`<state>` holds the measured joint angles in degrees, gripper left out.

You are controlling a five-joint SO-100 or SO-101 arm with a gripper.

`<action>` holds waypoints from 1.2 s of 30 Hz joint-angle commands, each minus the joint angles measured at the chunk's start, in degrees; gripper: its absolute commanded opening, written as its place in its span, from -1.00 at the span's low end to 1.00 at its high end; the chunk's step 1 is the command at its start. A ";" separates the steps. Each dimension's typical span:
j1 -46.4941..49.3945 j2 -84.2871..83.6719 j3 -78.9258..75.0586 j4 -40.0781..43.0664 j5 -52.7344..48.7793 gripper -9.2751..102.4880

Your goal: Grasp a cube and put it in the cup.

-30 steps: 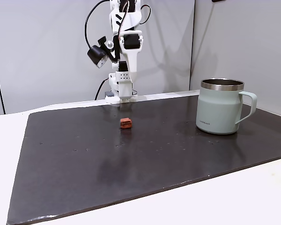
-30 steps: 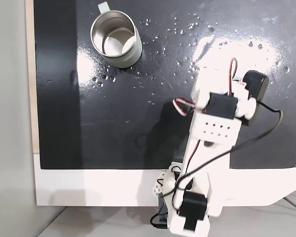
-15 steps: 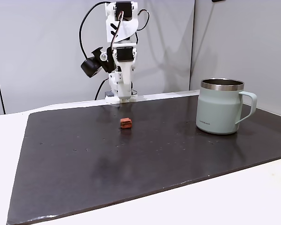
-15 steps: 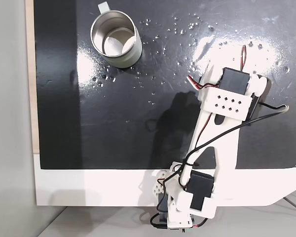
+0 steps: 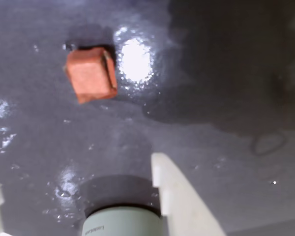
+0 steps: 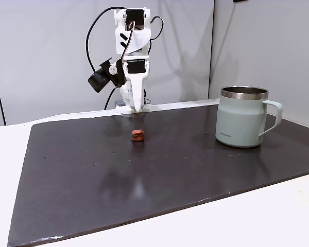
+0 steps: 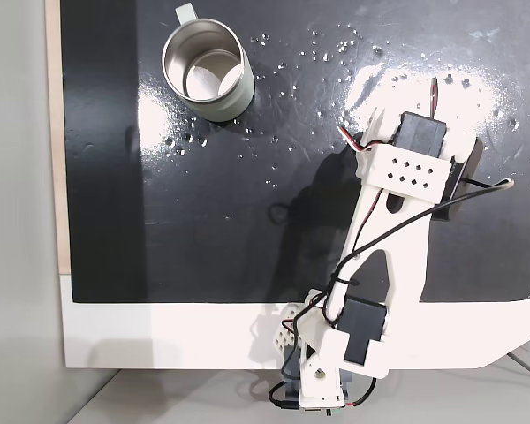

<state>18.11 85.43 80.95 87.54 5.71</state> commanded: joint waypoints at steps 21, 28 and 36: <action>2.72 -12.48 -1.93 -8.17 -4.22 -0.24; 1.93 -13.45 -2.02 -9.40 -4.92 -0.26; 1.67 -14.24 -2.02 -9.93 -5.27 -0.35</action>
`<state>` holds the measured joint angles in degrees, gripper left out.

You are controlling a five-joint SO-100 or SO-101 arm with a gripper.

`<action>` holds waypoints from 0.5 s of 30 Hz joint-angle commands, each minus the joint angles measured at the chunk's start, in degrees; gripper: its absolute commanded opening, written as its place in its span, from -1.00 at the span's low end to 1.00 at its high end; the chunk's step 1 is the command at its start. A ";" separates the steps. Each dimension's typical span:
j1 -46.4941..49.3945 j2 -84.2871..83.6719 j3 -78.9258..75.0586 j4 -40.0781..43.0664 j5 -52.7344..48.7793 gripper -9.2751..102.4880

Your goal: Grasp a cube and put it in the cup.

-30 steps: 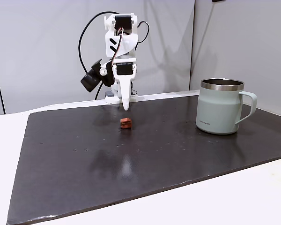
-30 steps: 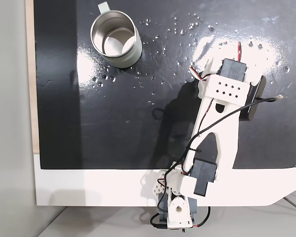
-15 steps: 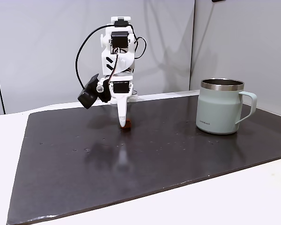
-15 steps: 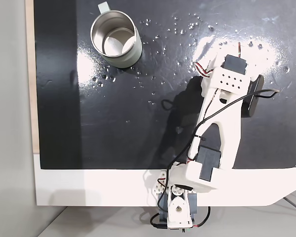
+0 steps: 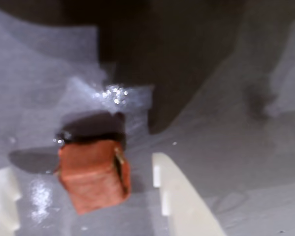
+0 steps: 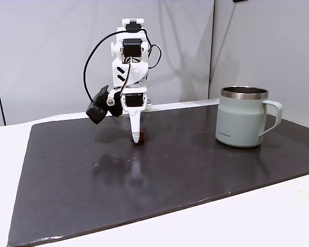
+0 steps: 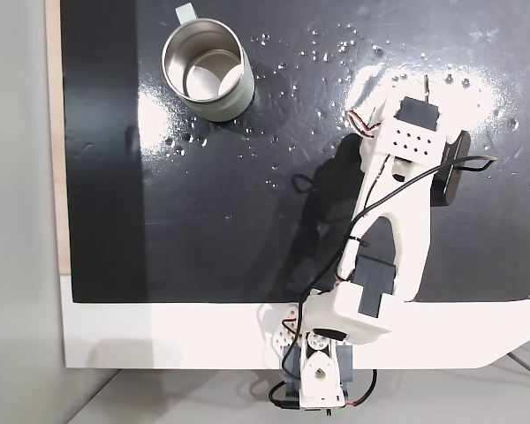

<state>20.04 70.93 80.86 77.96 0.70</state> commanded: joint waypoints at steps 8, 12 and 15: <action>0.09 -0.09 -1.93 -0.53 0.00 -0.69; 0.09 -0.09 -1.93 -0.53 -0.26 -0.79; 0.09 -0.09 -2.11 -0.53 -0.35 -0.80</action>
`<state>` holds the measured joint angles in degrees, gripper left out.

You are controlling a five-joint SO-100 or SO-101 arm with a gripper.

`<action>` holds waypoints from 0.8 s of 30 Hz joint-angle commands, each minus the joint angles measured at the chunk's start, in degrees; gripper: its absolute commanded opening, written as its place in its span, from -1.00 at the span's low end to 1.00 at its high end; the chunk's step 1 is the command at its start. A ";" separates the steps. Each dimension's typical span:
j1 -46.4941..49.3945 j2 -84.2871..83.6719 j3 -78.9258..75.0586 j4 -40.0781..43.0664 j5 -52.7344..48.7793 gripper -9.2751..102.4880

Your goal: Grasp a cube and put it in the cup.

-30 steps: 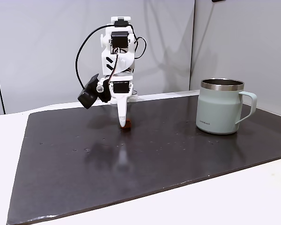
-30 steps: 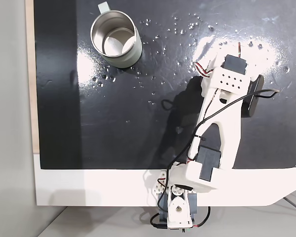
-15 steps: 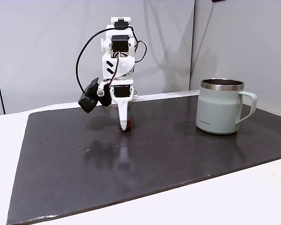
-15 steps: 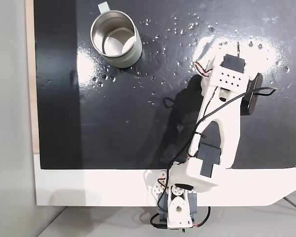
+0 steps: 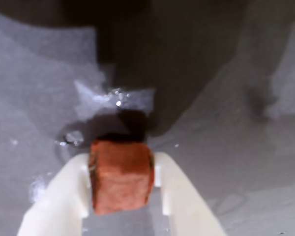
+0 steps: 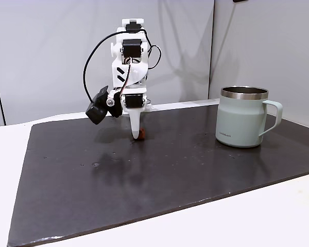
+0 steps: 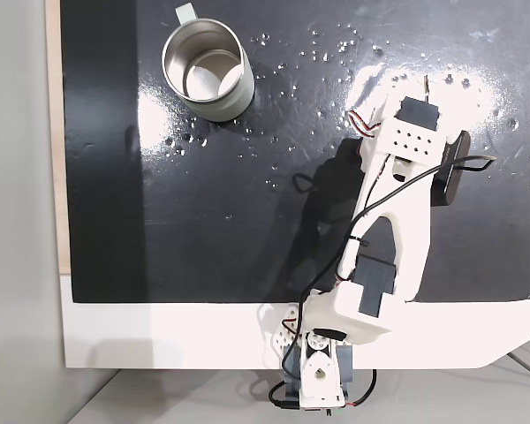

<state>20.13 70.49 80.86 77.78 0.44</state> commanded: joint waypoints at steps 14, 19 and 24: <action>-0.97 4.22 -14.24 10.72 2.11 -0.82; -1.05 6.24 -23.20 18.19 2.90 -0.82; -1.32 7.91 -32.78 24.70 2.99 -0.82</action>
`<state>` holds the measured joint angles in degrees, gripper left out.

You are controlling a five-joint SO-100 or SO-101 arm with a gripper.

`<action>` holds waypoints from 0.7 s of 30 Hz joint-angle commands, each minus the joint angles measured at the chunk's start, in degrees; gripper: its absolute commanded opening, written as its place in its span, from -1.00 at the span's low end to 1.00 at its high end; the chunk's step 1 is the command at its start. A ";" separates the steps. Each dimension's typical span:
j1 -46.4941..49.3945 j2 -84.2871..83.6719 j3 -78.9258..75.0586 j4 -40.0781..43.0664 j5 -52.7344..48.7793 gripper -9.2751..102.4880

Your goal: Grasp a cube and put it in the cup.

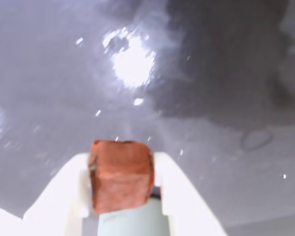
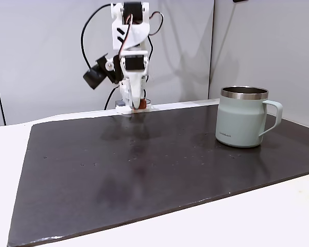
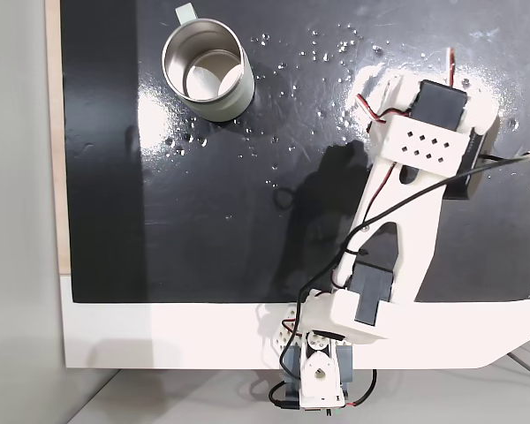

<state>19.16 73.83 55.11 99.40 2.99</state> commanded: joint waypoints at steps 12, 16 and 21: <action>-4.48 11.07 -11.34 3.34 0.00 -0.81; -9.49 9.67 -15.91 3.34 0.62 -0.81; -16.44 6.15 -22.76 3.34 2.55 -0.81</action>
<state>6.06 80.24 37.71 102.57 4.57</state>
